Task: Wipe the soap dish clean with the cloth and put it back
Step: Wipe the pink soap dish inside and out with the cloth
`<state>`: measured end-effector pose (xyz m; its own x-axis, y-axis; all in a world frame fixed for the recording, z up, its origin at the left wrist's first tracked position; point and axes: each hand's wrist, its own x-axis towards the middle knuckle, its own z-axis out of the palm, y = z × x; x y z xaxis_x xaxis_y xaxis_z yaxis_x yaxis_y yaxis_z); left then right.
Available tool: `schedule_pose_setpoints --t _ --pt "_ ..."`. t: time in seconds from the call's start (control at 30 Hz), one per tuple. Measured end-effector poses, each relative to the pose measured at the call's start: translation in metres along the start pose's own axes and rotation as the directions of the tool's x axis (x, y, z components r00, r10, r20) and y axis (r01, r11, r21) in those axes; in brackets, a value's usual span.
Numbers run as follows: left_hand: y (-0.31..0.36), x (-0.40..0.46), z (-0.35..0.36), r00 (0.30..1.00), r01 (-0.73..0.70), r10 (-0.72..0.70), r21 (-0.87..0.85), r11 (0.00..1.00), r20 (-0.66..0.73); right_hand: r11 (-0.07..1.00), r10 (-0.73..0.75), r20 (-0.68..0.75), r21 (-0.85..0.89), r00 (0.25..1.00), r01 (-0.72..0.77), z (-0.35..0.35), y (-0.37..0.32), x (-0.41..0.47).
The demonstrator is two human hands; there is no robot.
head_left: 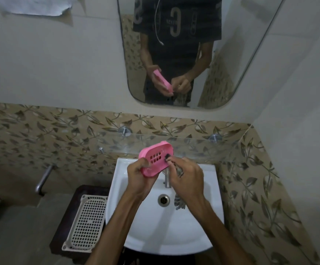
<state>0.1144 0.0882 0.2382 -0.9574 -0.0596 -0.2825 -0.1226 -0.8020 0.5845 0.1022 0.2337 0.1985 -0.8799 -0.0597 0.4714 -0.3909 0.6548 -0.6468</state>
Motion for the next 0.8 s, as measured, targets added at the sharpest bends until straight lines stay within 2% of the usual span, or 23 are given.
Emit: schedule_pose_setpoints --t 0.1,0.23,0.33,0.47,0.57,0.67,0.8 --pt "0.002 0.001 -0.001 0.999 0.006 -0.007 -0.010 1.000 -0.035 0.999 -0.031 0.054 0.022 0.998 0.030 -0.002 -0.002 -0.003" --pt "-0.001 0.002 -0.001 1.000 0.013 -0.014 -0.025 1.000 -0.009 0.999 0.043 0.015 0.021 0.999 -0.043 0.000 -0.006 -0.001" --pt "-0.001 0.002 -0.005 1.000 0.023 -0.023 -0.031 0.999 -0.007 0.997 -0.008 0.108 0.083 0.994 -0.001 0.004 -0.016 -0.009" --pt "-0.001 0.003 -0.006 0.998 0.011 -0.010 -0.018 1.000 0.067 0.999 0.030 0.031 -0.046 0.999 -0.028 -0.001 -0.010 -0.001" --pt "0.001 0.001 -0.005 0.999 0.009 -0.010 0.005 1.000 0.052 0.997 -0.041 0.117 -0.063 0.992 0.049 -0.004 -0.010 -0.003" --pt "0.000 0.003 -0.005 0.999 0.007 -0.008 0.019 1.000 0.045 0.994 -0.004 0.092 -0.106 0.996 0.013 -0.006 -0.004 0.002" --pt "0.001 0.003 -0.002 1.000 0.009 -0.010 0.031 0.999 0.028 0.998 -0.031 0.130 0.059 0.991 0.023 -0.005 -0.010 -0.005"
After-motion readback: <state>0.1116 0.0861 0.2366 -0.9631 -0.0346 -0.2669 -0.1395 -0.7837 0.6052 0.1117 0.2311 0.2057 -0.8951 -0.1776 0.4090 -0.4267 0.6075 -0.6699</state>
